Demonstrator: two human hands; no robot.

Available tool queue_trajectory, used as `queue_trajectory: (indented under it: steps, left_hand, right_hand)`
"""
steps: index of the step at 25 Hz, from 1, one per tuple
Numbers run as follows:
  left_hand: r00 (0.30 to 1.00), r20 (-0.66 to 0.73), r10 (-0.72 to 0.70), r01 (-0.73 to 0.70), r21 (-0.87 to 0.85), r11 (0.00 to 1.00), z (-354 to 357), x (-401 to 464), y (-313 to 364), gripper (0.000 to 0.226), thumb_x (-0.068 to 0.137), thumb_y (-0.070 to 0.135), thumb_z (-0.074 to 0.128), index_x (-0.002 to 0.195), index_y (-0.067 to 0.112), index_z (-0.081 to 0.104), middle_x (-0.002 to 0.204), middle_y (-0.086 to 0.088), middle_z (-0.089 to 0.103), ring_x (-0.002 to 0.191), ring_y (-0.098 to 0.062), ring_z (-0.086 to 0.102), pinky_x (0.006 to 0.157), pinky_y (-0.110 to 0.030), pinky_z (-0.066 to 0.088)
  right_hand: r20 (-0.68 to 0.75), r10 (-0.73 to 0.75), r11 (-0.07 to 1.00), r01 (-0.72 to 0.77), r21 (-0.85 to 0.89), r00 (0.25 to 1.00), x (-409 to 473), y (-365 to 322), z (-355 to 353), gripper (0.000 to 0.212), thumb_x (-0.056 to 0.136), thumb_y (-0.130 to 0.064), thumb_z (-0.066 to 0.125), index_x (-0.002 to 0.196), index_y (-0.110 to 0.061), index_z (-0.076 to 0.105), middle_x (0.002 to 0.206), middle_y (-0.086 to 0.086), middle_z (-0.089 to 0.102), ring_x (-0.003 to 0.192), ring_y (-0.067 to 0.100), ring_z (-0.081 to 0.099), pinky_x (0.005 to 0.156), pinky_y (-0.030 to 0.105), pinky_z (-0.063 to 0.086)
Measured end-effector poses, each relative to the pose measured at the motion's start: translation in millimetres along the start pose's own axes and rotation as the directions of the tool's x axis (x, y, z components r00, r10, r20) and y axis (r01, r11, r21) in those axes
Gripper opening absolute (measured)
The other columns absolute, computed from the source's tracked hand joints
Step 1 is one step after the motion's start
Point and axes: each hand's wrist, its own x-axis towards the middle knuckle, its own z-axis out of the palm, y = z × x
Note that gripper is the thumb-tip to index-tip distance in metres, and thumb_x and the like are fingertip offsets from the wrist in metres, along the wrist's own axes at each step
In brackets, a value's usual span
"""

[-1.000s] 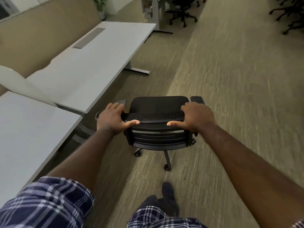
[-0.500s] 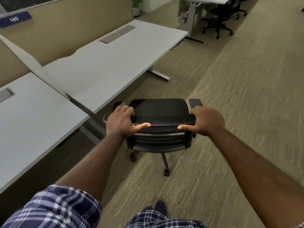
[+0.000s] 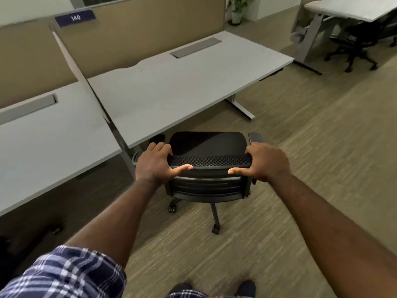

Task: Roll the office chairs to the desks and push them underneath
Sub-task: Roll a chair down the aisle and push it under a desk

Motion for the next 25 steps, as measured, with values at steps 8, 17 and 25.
queue_trajectory:
  steps: [8, 17, 25]
  left_hand:
    - [0.986, -0.005, -0.167, 0.166, 0.107, 0.980, 13, 36, 60, 0.087, 0.058, 0.104, 0.025, 0.091, 0.027, 0.046, 0.091, 0.005, 0.046, 0.087, -0.016, 0.041, 0.071, -0.032, 0.039]
    - [0.947, -0.118, -0.298, 0.311, 0.125, 0.942, 31, 101, 89, 0.091, 0.056, 0.106, 0.023, 0.086, 0.025, 0.049, 0.083, 0.006, 0.048, 0.078, -0.015, 0.040, 0.061, -0.030, 0.035]
    - [0.930, -0.173, -0.324, 0.342, 0.088, 0.936, 51, 188, 97, 0.095, 0.059, 0.105, 0.022, 0.087, 0.021, 0.055, 0.083, 0.003, 0.054, 0.077, -0.015, 0.042, 0.057, -0.029, 0.035]
  right_hand:
    - [0.088, -0.183, 0.983, 0.183, 0.007, 0.979, 74, 82, 1, 0.100, 0.051, -0.109, 0.022, 0.091, -0.023, 0.055, 0.087, -0.002, 0.054, 0.078, 0.018, 0.050, 0.064, 0.032, 0.039]
    - [0.110, -0.311, 0.949, 0.303, 0.082, 0.944, 169, 136, 14, 0.084, 0.048, -0.110, 0.027, 0.076, -0.032, 0.039, 0.076, -0.010, 0.043, 0.071, 0.014, 0.045, 0.060, 0.032, 0.038]
    - [0.118, -0.359, 0.933, 0.352, 0.075, 0.926, 257, 186, 26, 0.088, 0.049, -0.108, 0.020, 0.080, -0.029, 0.042, 0.081, -0.006, 0.048, 0.076, 0.018, 0.047, 0.061, 0.031, 0.034]
